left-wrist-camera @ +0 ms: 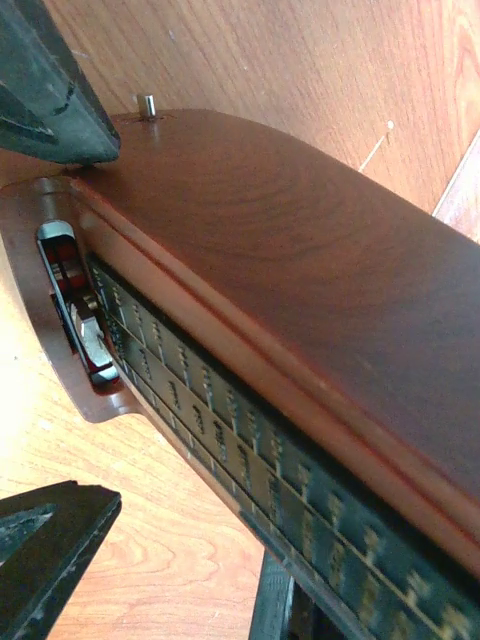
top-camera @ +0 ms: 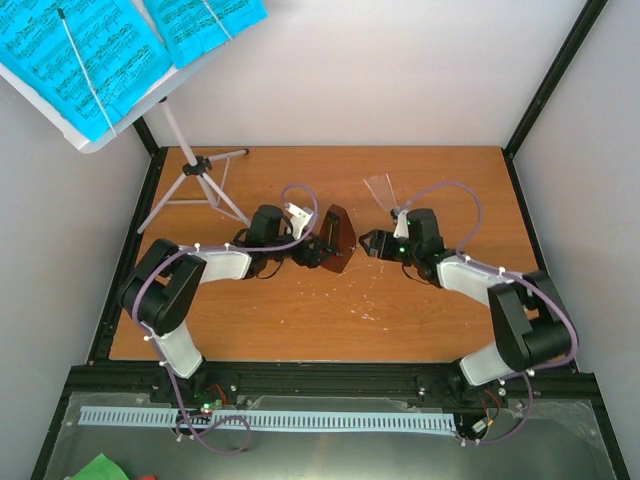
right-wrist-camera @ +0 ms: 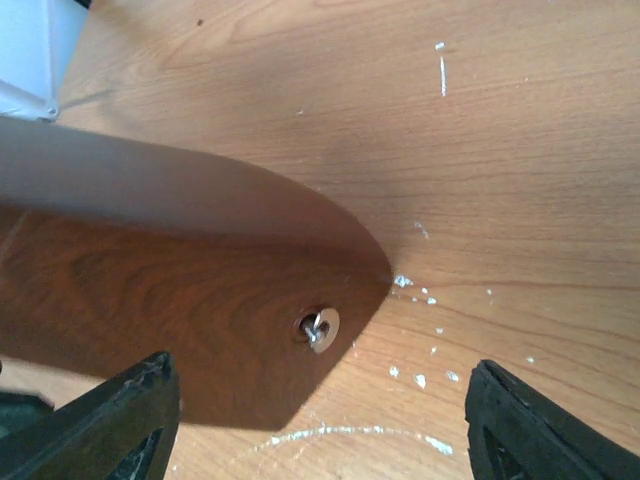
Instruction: Pack up the instrument practice props
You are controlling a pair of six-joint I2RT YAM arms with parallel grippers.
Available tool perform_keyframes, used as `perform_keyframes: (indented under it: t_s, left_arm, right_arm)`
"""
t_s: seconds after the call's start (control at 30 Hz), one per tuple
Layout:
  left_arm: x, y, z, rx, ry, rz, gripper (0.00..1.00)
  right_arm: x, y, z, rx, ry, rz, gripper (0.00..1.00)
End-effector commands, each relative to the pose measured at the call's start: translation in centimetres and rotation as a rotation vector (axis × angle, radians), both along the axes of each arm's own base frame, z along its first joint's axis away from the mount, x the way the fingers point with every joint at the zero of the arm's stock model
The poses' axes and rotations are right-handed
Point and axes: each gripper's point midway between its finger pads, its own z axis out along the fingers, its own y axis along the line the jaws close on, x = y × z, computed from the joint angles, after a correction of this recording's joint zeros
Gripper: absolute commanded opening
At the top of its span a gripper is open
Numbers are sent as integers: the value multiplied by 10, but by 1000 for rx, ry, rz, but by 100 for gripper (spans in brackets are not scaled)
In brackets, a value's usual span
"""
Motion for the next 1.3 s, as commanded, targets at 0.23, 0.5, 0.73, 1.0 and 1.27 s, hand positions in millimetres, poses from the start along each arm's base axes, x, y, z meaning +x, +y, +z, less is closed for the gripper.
perform_keyframes:
  t_s: [0.23, 0.5, 0.73, 1.0, 1.27]
  left_arm:
    - [8, -7, -11, -3, 18, -21, 87]
    - [-19, -5, -17, -8, 49, -100, 83]
    - [-41, 1, -12, -36, 61, -124, 83]
    - [-69, 1, -7, -72, 103, -157, 83]
    - [-48, 28, 27, -7, 84, 91, 88]
  right_arm:
    - [29, 35, -20, -26, 40, 180, 64]
    - [23, 65, -26, -33, 24, 307, 61]
    - [5, 75, -30, -38, 22, 361, 61]
    - [-29, 73, -37, -37, 55, 366, 61]
    - [-16, 28, 0, -169, -20, 170, 65]
